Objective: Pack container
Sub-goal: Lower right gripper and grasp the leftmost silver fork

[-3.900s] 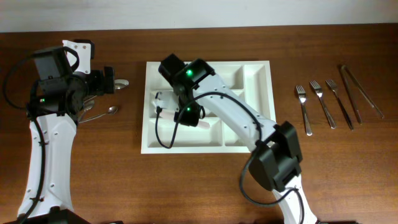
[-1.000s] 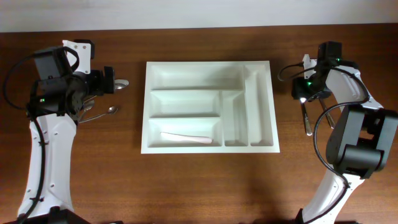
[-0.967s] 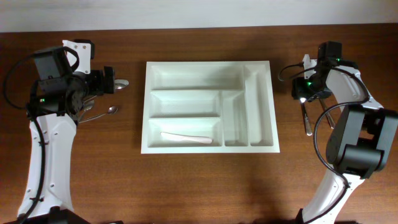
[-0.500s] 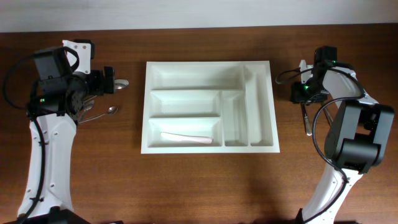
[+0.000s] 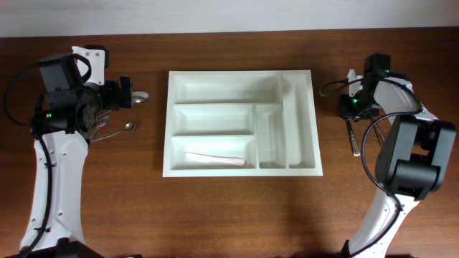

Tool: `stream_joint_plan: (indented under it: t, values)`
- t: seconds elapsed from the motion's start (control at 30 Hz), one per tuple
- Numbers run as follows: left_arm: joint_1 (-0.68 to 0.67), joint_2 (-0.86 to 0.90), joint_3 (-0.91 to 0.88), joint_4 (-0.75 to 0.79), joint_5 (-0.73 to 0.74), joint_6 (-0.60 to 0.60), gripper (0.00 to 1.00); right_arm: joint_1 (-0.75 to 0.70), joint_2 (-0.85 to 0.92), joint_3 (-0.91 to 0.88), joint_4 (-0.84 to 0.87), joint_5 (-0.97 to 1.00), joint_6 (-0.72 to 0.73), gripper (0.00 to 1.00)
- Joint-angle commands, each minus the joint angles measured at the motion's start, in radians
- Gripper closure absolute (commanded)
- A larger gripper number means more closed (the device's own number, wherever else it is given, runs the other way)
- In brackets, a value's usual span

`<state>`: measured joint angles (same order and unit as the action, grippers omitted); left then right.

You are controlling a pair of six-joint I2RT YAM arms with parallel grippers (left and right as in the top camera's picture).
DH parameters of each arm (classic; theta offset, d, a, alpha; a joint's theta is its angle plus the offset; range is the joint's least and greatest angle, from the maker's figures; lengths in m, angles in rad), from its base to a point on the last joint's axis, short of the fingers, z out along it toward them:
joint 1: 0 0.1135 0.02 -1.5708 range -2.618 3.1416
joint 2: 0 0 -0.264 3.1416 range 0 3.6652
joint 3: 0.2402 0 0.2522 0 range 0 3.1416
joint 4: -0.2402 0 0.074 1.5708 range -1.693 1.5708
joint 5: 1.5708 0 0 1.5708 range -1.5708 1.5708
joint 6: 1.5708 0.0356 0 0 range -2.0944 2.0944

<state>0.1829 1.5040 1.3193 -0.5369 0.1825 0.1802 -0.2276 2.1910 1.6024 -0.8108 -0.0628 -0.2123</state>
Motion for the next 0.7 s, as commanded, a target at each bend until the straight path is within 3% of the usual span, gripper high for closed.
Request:
stream_joint_plan:
  t: [0.0,0.3,0.67]
  values:
    - [0.003,0.011,0.022,-0.002,-0.006,0.016,0.01,-0.010,0.030,-0.003,-0.023,-0.005,0.010,0.75]
    - [0.003,0.011,0.022,-0.002,-0.006,0.016,0.01,-0.009,0.024,0.090,-0.098,-0.005,0.010,0.80]
    - [0.003,0.011,0.022,-0.003,-0.006,0.016,0.01,-0.008,0.022,0.164,-0.135,-0.005,0.009,0.78]
